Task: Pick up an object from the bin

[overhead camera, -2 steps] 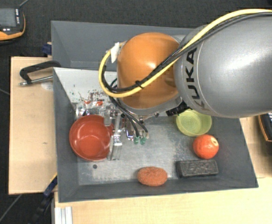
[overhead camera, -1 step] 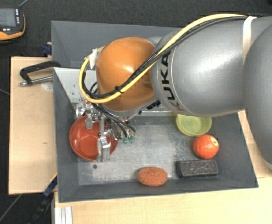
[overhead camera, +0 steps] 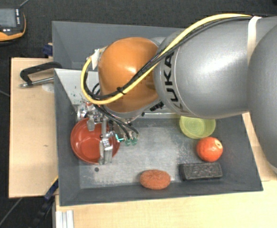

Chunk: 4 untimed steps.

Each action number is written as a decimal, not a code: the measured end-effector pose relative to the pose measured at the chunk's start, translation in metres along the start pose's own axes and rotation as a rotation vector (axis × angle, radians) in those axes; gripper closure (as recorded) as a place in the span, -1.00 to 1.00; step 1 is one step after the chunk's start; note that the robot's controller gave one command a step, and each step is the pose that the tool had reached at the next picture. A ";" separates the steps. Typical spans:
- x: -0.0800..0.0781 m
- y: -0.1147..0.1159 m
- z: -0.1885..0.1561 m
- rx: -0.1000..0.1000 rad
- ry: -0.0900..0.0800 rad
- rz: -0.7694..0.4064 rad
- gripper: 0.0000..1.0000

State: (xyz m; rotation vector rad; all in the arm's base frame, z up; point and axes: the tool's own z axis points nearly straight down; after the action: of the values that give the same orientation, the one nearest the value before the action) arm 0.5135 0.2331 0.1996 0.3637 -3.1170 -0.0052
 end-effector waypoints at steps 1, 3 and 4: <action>0.000 0.000 0.000 0.000 0.000 0.001 -1.00; 0.014 -0.028 0.127 -0.005 -0.006 -0.025 1.00; -0.020 -0.009 0.096 -0.004 0.024 -0.266 1.00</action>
Offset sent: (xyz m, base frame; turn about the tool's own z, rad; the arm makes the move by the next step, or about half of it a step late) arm 0.0000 0.0000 0.0000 0.0000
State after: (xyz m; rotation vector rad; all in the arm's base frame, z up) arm 0.5350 0.2296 0.1039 0.7684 -3.0183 -0.0074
